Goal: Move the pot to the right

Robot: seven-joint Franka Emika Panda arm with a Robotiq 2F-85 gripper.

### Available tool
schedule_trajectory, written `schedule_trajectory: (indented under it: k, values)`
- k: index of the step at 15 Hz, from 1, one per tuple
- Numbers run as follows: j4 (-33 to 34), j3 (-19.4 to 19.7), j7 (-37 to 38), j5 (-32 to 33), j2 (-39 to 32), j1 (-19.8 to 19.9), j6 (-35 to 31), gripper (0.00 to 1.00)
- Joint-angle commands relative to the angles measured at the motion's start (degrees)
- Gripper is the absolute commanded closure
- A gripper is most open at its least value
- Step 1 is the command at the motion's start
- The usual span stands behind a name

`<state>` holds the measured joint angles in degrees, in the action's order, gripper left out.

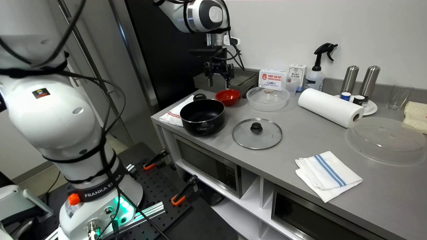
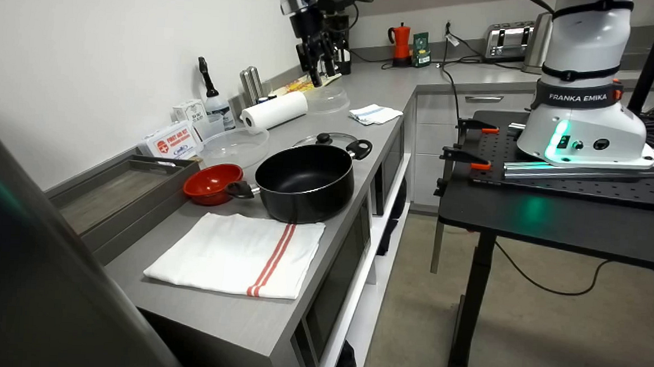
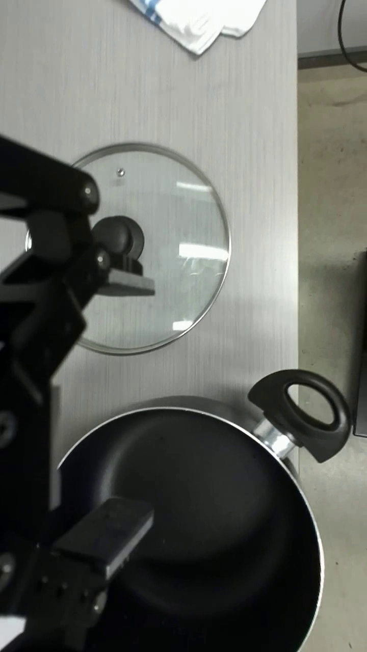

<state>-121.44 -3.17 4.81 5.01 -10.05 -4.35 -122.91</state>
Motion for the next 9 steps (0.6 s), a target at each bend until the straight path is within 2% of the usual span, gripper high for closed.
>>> schedule_trajectory:
  k: [1,4,9]
  values:
    - [-1.8,0.4,-0.9,-0.6,2.1,0.8,0.1,0.00]
    - [-4.7,0.8,-2.0,-1.0,5.1,1.9,-0.1,0.00]
    - [-5.2,0.6,-2.0,-1.1,5.2,1.7,-0.4,0.00]
